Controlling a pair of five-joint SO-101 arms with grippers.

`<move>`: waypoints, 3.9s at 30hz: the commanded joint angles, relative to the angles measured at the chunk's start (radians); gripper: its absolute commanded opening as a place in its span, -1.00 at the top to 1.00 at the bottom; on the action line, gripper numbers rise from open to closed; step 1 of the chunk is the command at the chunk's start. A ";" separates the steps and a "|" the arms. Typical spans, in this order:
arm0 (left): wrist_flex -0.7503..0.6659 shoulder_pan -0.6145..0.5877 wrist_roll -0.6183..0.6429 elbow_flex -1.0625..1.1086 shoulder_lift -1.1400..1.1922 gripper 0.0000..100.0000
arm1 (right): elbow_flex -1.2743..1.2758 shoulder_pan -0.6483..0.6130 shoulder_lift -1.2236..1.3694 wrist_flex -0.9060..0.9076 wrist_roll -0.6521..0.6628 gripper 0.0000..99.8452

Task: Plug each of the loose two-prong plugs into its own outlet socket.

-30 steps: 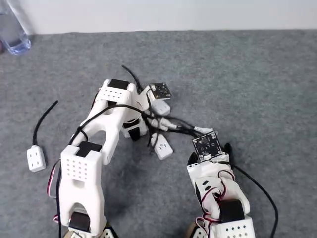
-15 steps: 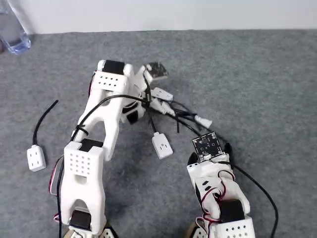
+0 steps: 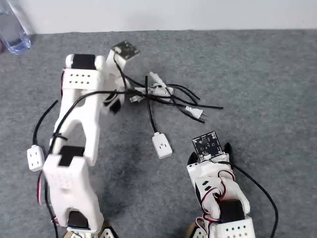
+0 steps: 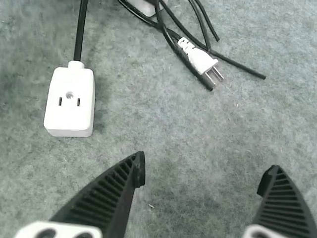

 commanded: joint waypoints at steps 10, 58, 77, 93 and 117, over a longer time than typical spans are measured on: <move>0.028 -0.278 -0.137 0.581 -0.663 0.97 | 0.015 0.001 0.005 -0.025 0.014 0.30; -1.617 -0.979 -0.491 1.667 -0.868 0.90 | 0.015 -0.002 0.005 -0.018 0.012 0.30; -1.806 -1.003 -0.491 1.693 -0.878 0.18 | 0.015 -0.002 0.005 -0.018 0.014 0.30; -1.046 -0.559 0.219 1.222 -1.192 0.18 | 0.015 -0.004 0.005 -0.018 0.014 0.30; -0.485 -0.173 0.437 -0.093 0.064 0.18 | 0.015 0.001 0.005 -0.016 0.014 0.30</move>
